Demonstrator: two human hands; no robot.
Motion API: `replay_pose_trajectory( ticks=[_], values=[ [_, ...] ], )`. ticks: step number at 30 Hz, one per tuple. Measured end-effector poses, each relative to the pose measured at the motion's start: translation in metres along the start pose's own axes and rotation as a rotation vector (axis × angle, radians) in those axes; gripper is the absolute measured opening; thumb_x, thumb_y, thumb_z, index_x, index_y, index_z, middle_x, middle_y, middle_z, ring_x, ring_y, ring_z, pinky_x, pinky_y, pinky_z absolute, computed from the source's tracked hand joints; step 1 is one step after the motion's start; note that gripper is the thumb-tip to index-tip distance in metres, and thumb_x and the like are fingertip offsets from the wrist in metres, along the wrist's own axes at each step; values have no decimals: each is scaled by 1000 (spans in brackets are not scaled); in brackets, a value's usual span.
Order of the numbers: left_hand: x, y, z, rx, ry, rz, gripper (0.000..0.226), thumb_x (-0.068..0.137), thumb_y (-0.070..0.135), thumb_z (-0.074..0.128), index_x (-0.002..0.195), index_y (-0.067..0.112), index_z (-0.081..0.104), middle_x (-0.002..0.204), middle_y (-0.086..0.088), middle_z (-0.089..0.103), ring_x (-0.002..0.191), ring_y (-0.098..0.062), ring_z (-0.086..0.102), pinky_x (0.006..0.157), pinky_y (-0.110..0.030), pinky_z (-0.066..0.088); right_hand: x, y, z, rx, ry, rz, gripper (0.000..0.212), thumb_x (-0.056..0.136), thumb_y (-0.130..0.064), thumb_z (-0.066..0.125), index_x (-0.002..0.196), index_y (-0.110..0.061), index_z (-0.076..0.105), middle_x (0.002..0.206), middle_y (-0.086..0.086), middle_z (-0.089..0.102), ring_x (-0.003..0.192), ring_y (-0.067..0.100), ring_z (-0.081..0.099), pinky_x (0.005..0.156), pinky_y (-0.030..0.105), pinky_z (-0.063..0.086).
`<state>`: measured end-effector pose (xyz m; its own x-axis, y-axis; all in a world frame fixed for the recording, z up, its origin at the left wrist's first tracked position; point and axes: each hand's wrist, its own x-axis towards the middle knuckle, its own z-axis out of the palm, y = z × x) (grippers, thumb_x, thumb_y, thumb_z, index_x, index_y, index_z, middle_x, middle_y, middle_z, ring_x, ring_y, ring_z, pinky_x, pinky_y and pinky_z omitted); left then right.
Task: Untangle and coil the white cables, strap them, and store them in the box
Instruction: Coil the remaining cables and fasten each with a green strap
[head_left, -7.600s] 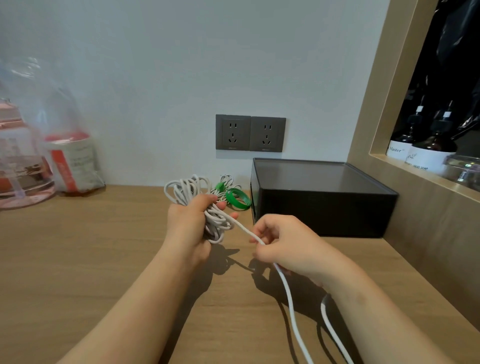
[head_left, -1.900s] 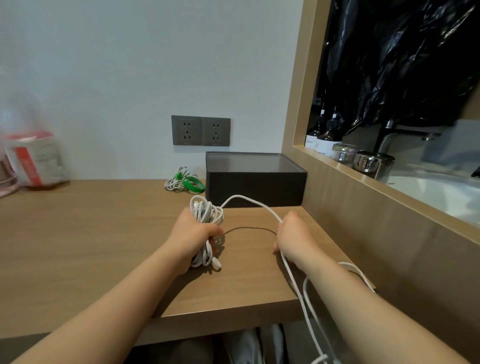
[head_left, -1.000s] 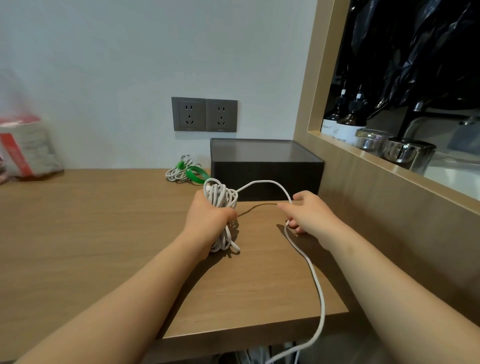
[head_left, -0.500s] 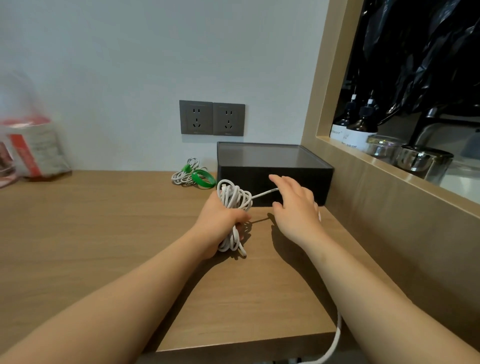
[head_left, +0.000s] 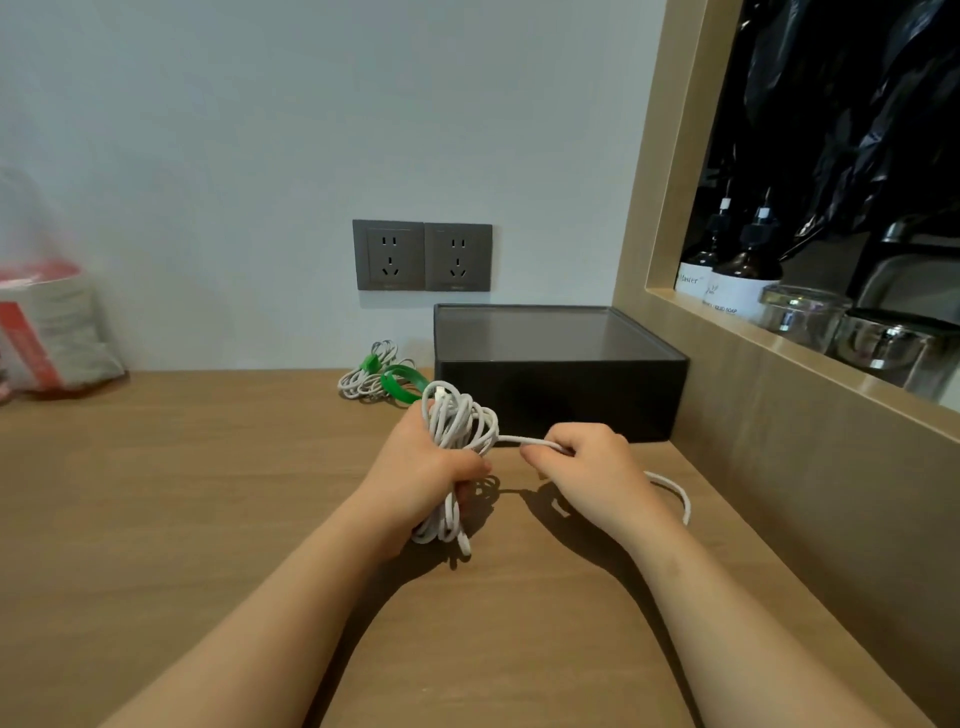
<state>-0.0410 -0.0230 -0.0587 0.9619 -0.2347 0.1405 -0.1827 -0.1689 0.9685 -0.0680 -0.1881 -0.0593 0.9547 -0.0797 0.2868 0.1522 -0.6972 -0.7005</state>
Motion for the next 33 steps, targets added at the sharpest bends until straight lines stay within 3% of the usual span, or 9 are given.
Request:
replay_pose_trajectory(
  ticks=[3, 6, 9, 11, 13, 16, 22, 29, 33],
  values=[
    [-2, 7, -3, 120, -35, 74, 39, 72, 2, 71, 97, 24, 50, 85, -3, 58, 73, -18, 58, 67, -37, 53, 1, -8, -6, 328, 7, 107, 36, 90, -19, 53, 54, -16, 56, 46, -6, 43, 48, 8, 41, 52, 22, 34],
    [-9, 14, -1, 192, -80, 130, 44, 74, 0, 68, 103, 26, 47, 87, -1, 57, 69, -15, 58, 60, -29, 54, -4, -20, -11, 659, -115, 136, 28, 94, -28, 48, 74, -10, 56, 46, -4, 39, 38, 6, 32, 44, 21, 28],
    [-11, 17, 2, 340, -83, 173, 49, 76, 3, 68, 110, 25, 40, 87, 3, 57, 69, -11, 59, 58, -28, 53, -12, -28, -9, 545, -131, 31, 36, 78, -55, 46, 94, -24, 54, 68, -6, 52, 46, 0, 47, 43, 9, 33],
    [-12, 19, 2, 509, -77, 205, 47, 77, 11, 68, 110, 24, 37, 87, 4, 58, 75, -13, 61, 67, -37, 56, -12, -31, -6, 400, -61, -41, 41, 65, -64, 42, 92, -35, 51, 83, -12, 56, 66, -2, 54, 53, 8, 38],
    [-13, 20, 3, 652, -83, 233, 46, 79, 18, 68, 108, 26, 32, 85, 7, 56, 75, -13, 60, 64, -32, 54, -12, -30, -7, 286, -20, -71, 39, 60, -67, 39, 86, -39, 50, 87, -17, 57, 78, 2, 56, 60, 10, 39],
    [-15, 23, 5, 815, -67, 290, 46, 83, 25, 65, 105, 28, 25, 78, 12, 48, 67, -9, 54, 51, -16, 40, -17, -32, -7, 260, -44, -77, 39, 57, -69, 38, 80, -40, 51, 79, -17, 58, 65, -1, 56, 51, 8, 38],
    [-15, 23, 9, 880, -64, 295, 47, 82, 25, 65, 102, 28, 24, 76, 10, 47, 64, -10, 51, 48, -16, 32, -19, -34, -3, 284, -44, -192, 29, 82, -44, 60, 103, -50, 40, 92, -28, 49, 82, 3, 56, 51, 5, 43],
    [-17, 26, 5, 843, -167, 252, 46, 79, 17, 66, 102, 25, 28, 80, 5, 51, 65, -12, 52, 49, -16, 33, -21, -36, -9, 263, -134, -228, 38, 87, -37, 59, 102, -60, 33, 92, -20, 48, 68, 7, 55, 48, 7, 43],
    [-18, 24, 3, 839, -225, 222, 48, 77, 17, 68, 108, 23, 31, 86, 2, 55, 71, -14, 57, 52, -20, 42, -20, -33, -7, 250, -187, -172, 29, 85, -39, 60, 99, -54, 39, 89, -12, 52, 59, 3, 59, 47, 13, 47]
  ],
)
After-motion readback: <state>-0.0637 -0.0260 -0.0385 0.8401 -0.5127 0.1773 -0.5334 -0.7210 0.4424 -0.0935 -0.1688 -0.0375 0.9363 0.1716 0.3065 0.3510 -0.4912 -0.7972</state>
